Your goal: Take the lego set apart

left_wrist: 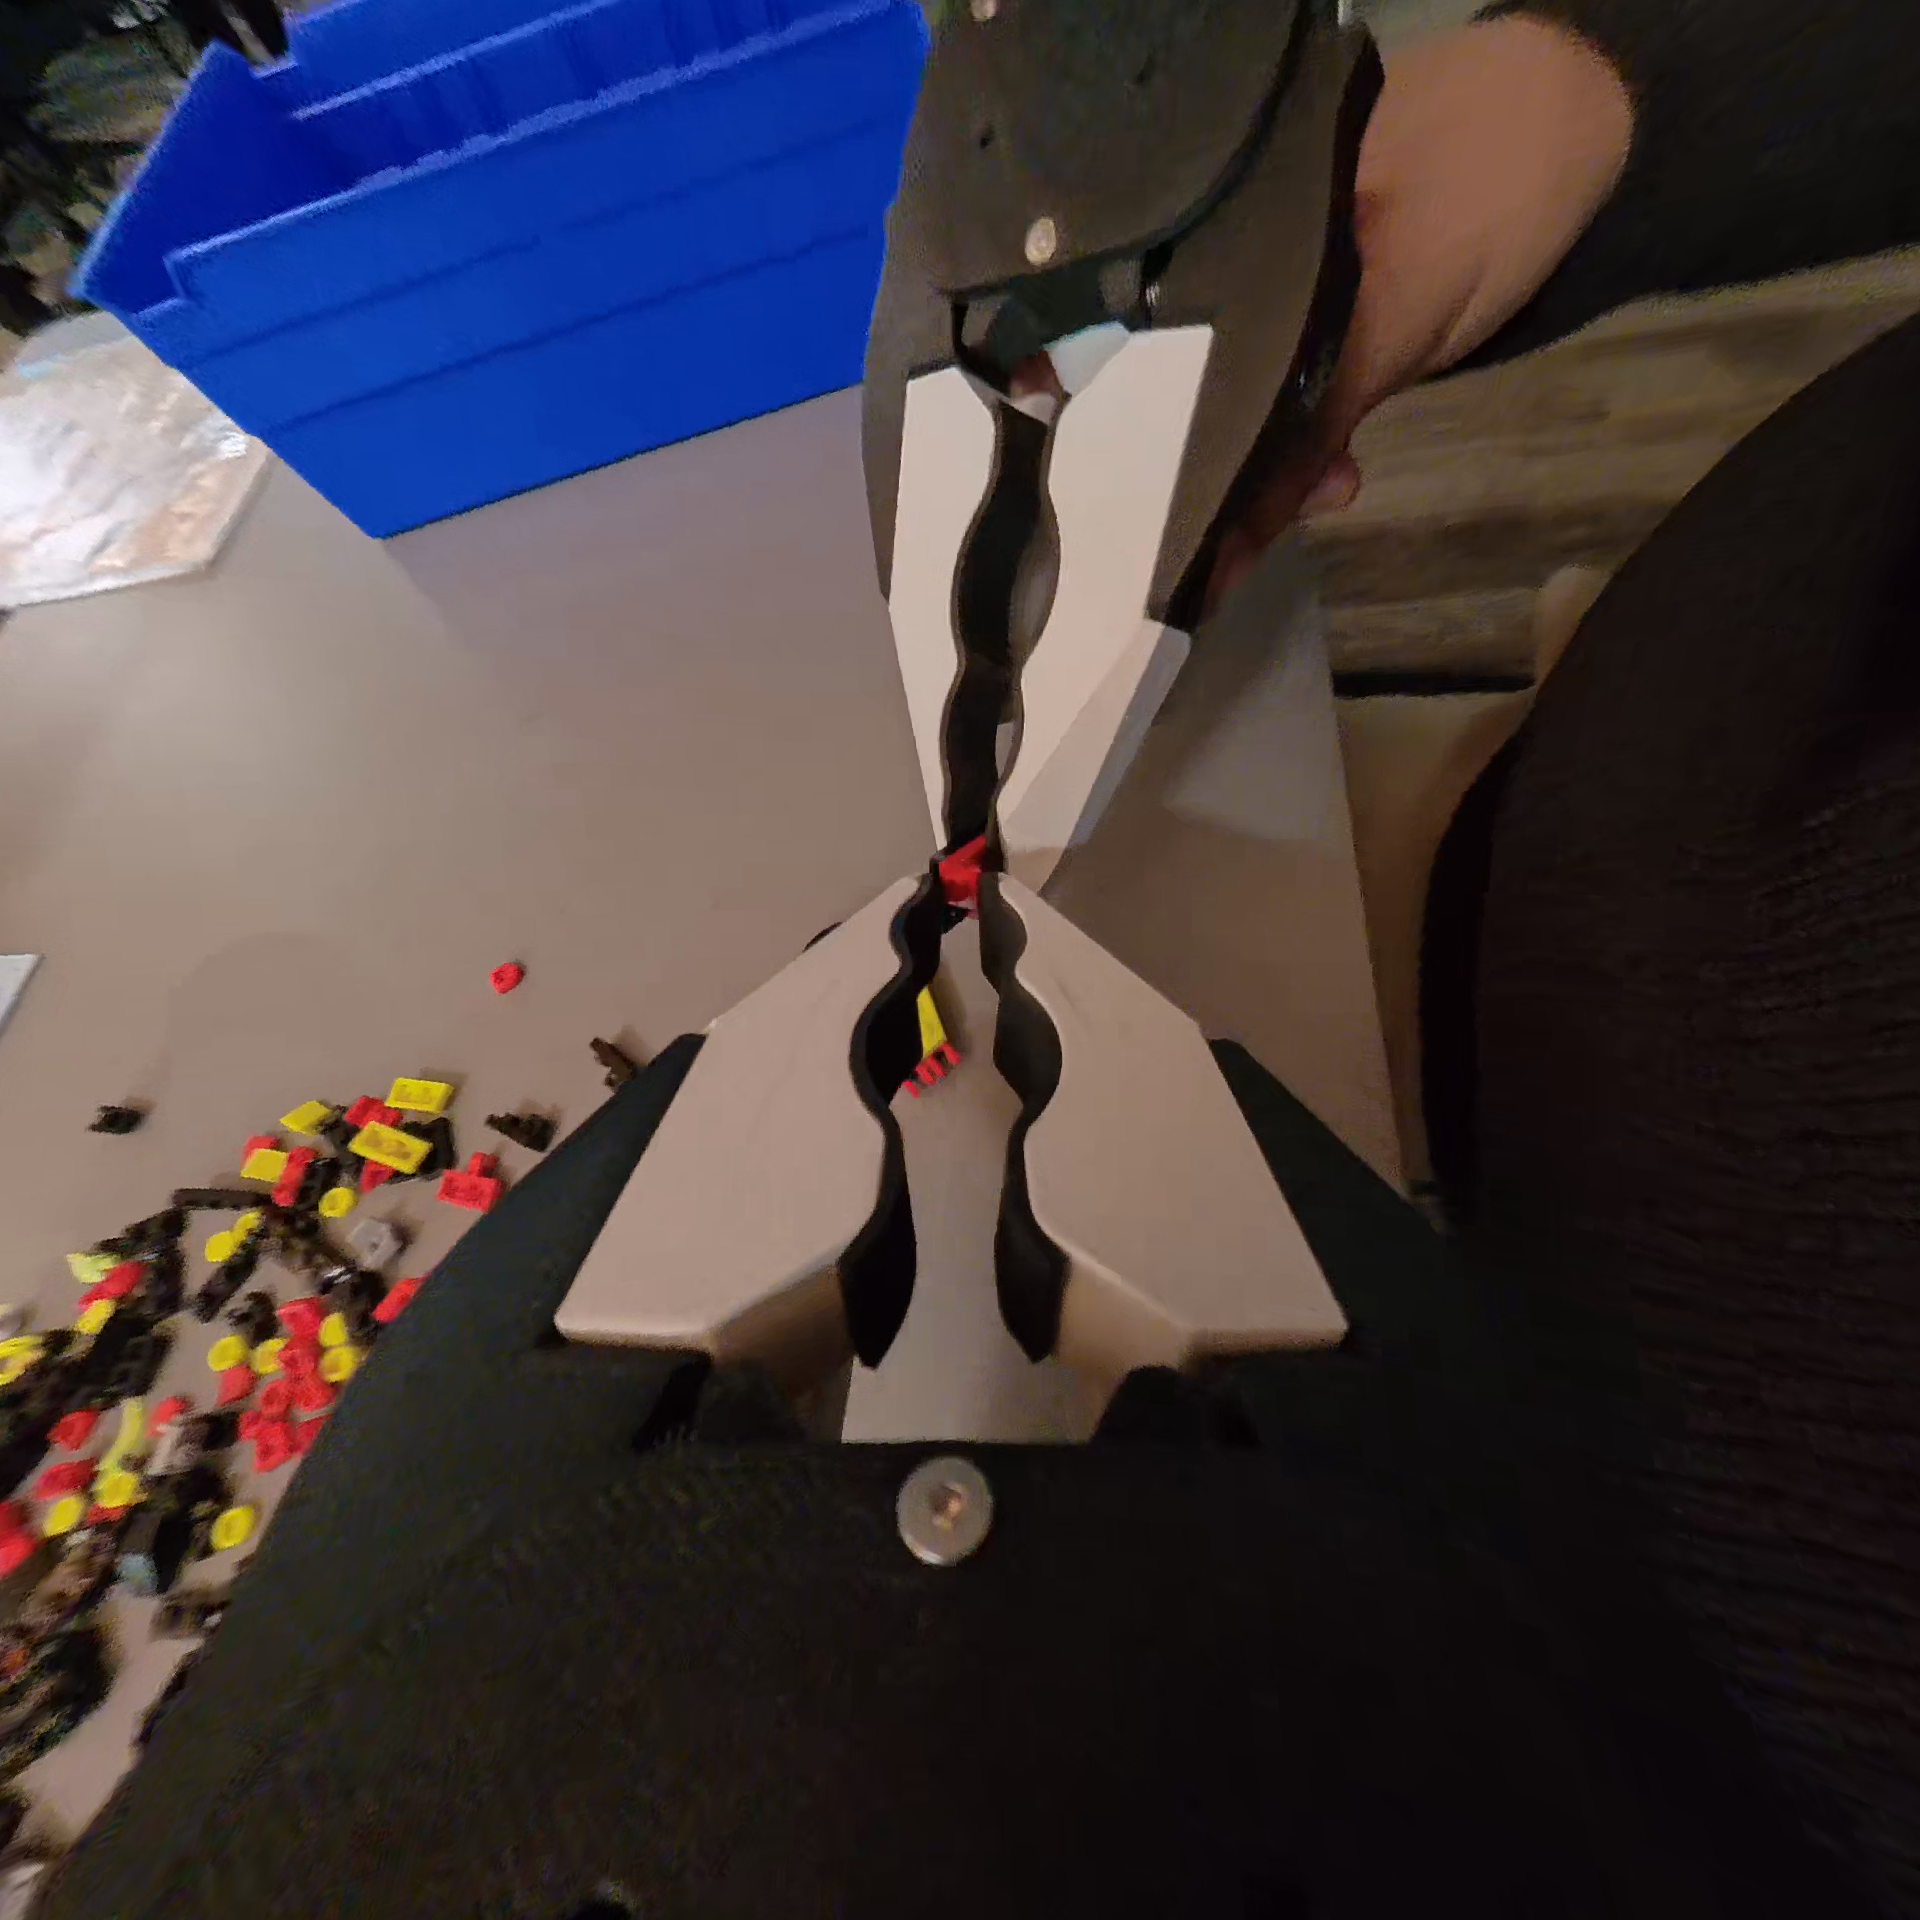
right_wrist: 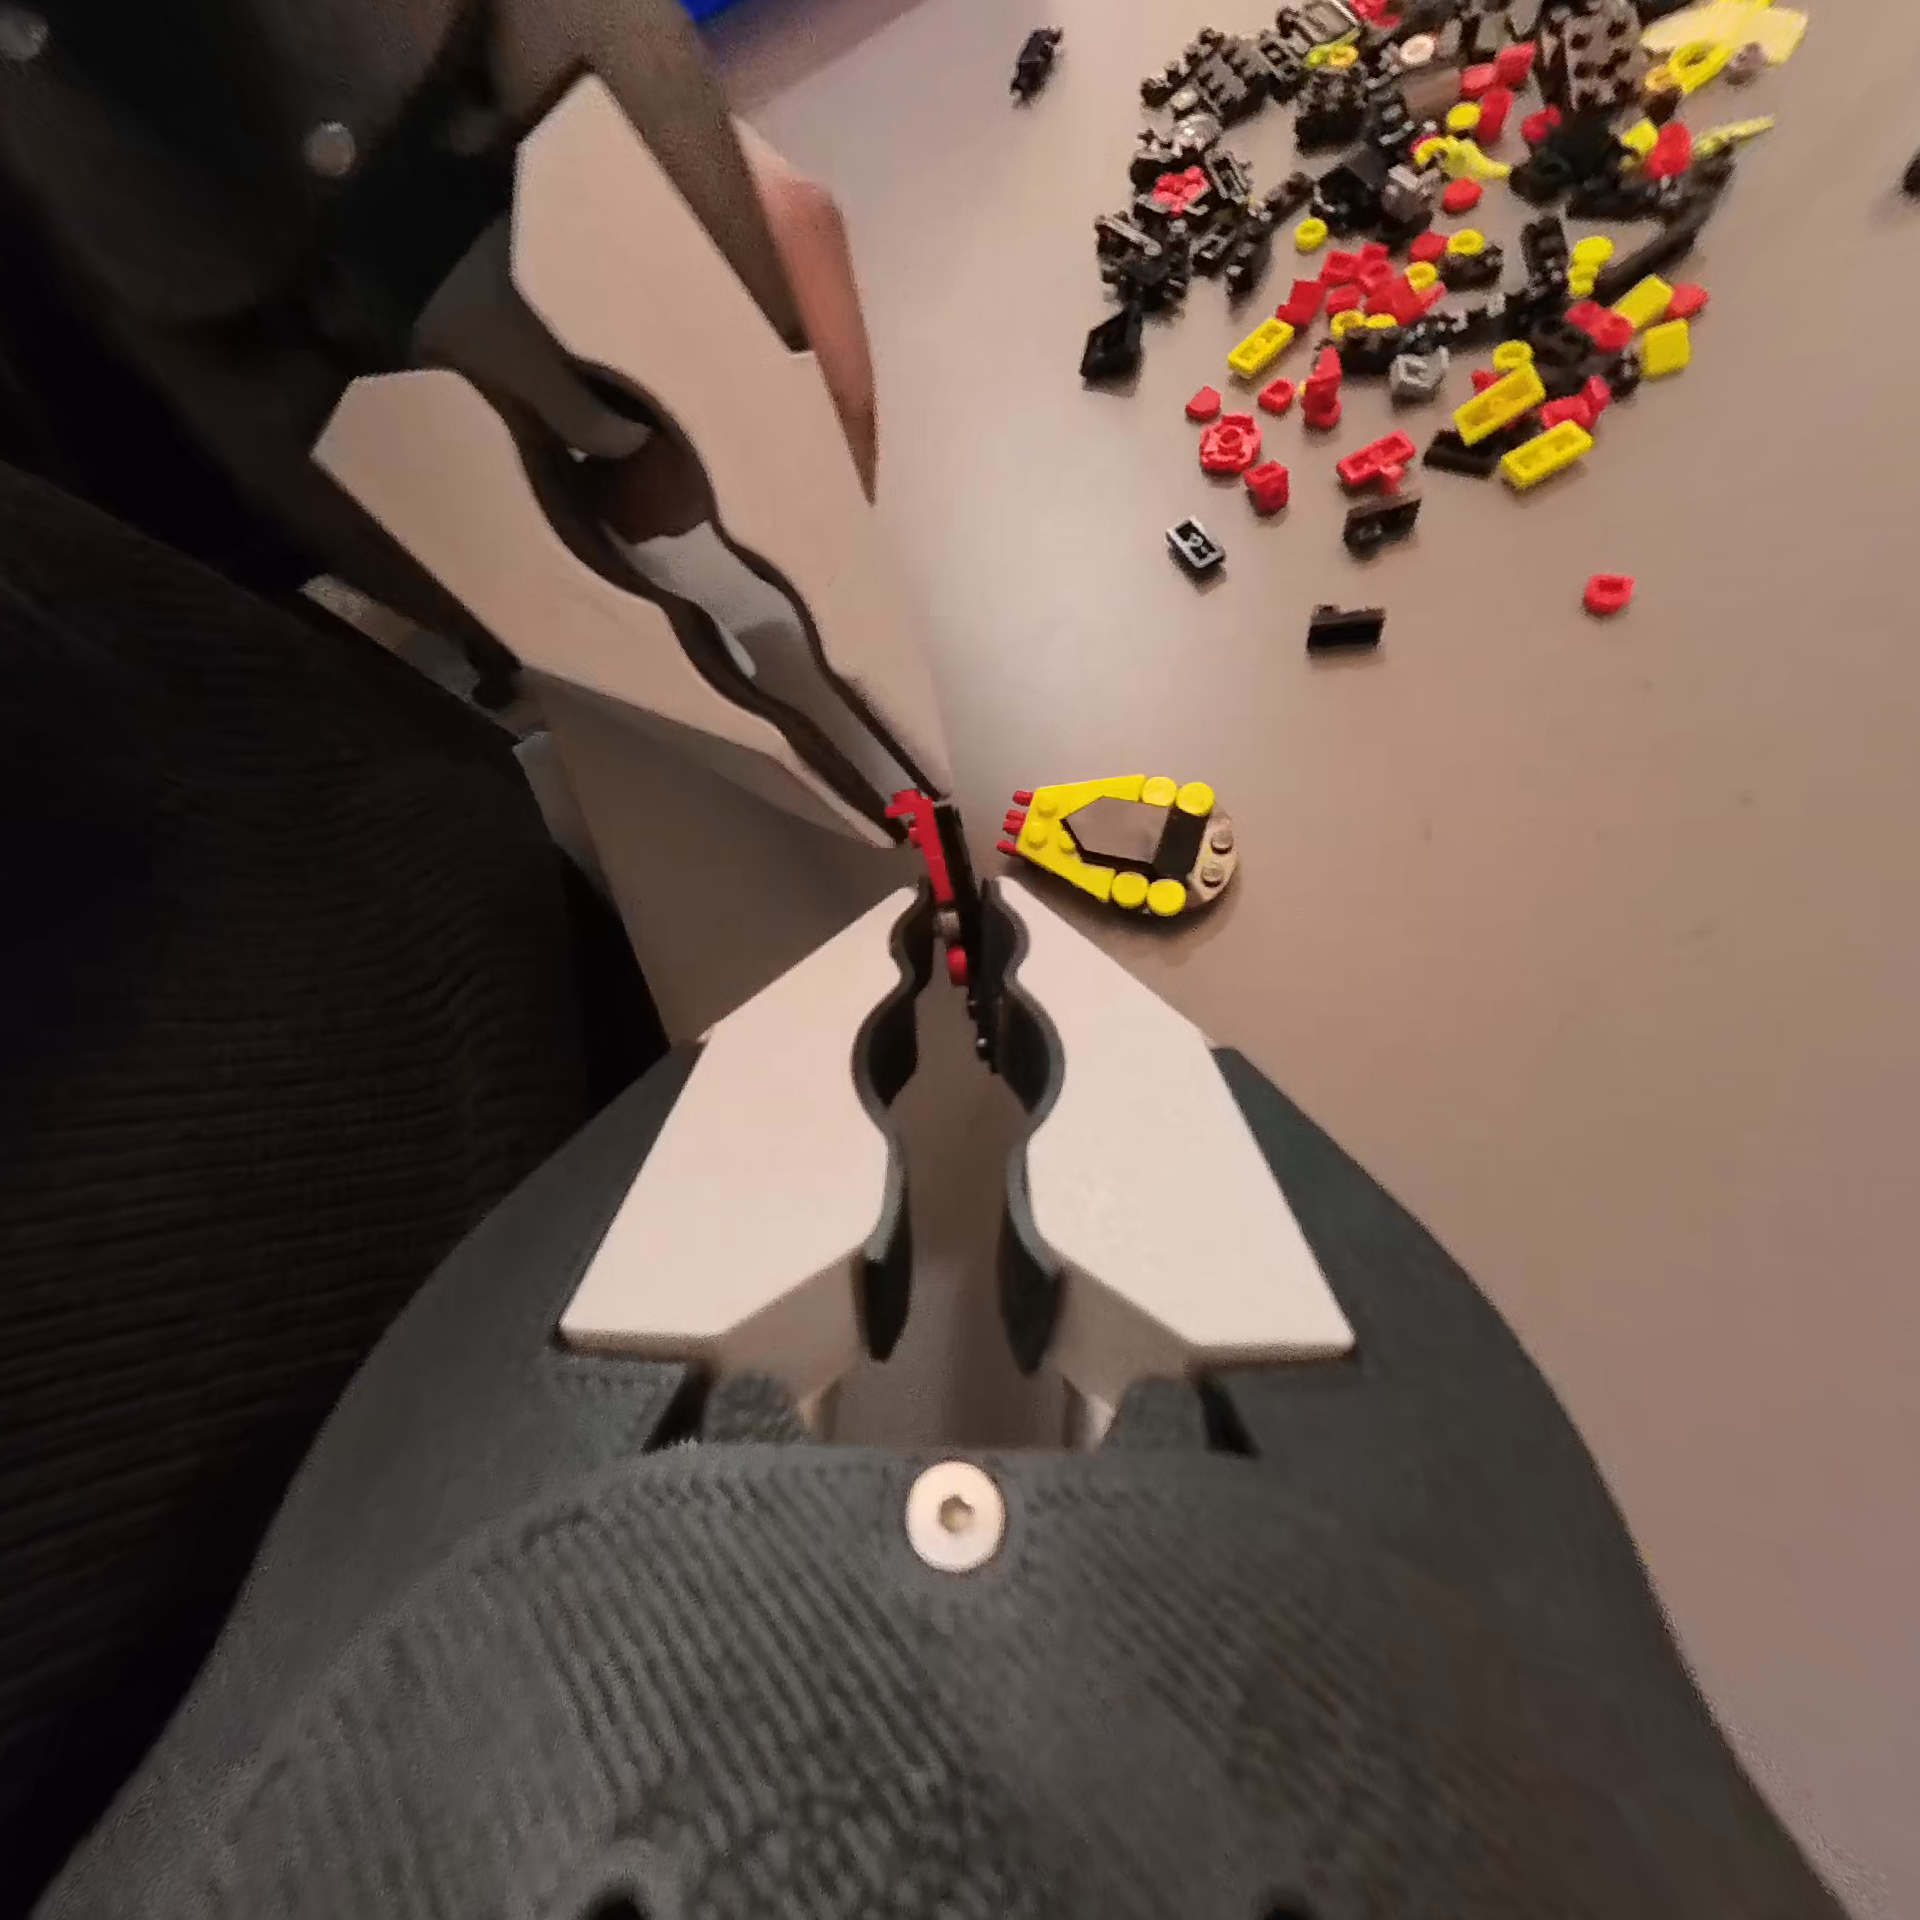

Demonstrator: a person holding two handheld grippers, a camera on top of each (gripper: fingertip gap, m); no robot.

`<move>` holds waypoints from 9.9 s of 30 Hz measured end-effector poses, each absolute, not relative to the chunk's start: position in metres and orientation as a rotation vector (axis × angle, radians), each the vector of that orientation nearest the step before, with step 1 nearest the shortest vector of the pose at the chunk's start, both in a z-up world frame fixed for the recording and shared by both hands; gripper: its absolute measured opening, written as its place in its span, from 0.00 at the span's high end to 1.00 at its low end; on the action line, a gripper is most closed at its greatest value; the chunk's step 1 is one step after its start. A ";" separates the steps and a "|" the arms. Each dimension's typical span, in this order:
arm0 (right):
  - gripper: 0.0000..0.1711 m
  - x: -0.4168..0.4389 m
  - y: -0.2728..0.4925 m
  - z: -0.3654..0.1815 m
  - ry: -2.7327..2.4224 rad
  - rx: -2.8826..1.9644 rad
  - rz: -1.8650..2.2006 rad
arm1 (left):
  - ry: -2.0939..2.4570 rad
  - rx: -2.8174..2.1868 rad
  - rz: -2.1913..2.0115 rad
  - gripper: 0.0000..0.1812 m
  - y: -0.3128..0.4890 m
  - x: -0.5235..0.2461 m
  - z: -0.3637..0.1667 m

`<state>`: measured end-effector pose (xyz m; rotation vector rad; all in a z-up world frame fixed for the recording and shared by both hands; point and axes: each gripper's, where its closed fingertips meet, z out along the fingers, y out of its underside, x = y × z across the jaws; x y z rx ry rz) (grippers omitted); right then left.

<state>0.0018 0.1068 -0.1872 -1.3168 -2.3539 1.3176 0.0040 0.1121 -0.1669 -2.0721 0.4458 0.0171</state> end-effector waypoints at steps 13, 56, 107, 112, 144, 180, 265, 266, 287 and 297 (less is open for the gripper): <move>0.96 -0.019 0.159 -0.167 -2.040 -1.477 1.340 | 0.247 -2.062 0.195 0.98 0.113 -0.036 -0.155; 0.97 0.012 0.092 -0.156 -2.284 -1.231 1.887 | -0.087 -1.841 -1.091 0.98 0.103 0.008 -0.139; 0.91 -0.012 0.118 -0.151 -2.005 -0.641 1.070 | -0.603 -1.697 -1.316 0.99 0.124 -0.005 -0.148; 0.92 -0.008 0.115 -0.150 -2.020 -0.638 1.106 | -0.600 -1.692 -1.343 0.99 0.123 -0.002 -0.149; 0.96 -0.017 0.136 -0.140 -1.930 -0.712 1.158 | -0.769 -1.682 -1.149 0.98 0.122 -0.049 -0.166; 1.00 0.215 0.038 -0.222 -2.672 -1.680 1.451 | -0.570 -1.721 -1.039 0.98 0.122 -0.016 -0.142; 0.77 0.447 -0.086 -0.219 -2.544 -1.843 1.498 | -0.717 -1.554 -1.009 0.98 -0.048 0.222 -0.139; 0.76 0.450 -0.083 -0.219 -2.518 -1.839 1.482 | -0.730 -1.551 -1.005 0.98 -0.051 0.227 -0.142; 0.92 0.463 0.094 -0.138 -1.588 -1.238 0.756 | -0.439 -1.843 -0.627 0.98 -0.049 0.317 -0.167; 0.65 0.464 0.105 -0.125 -1.477 -1.278 0.753 | -0.330 -1.925 -0.707 0.98 -0.051 0.365 -0.179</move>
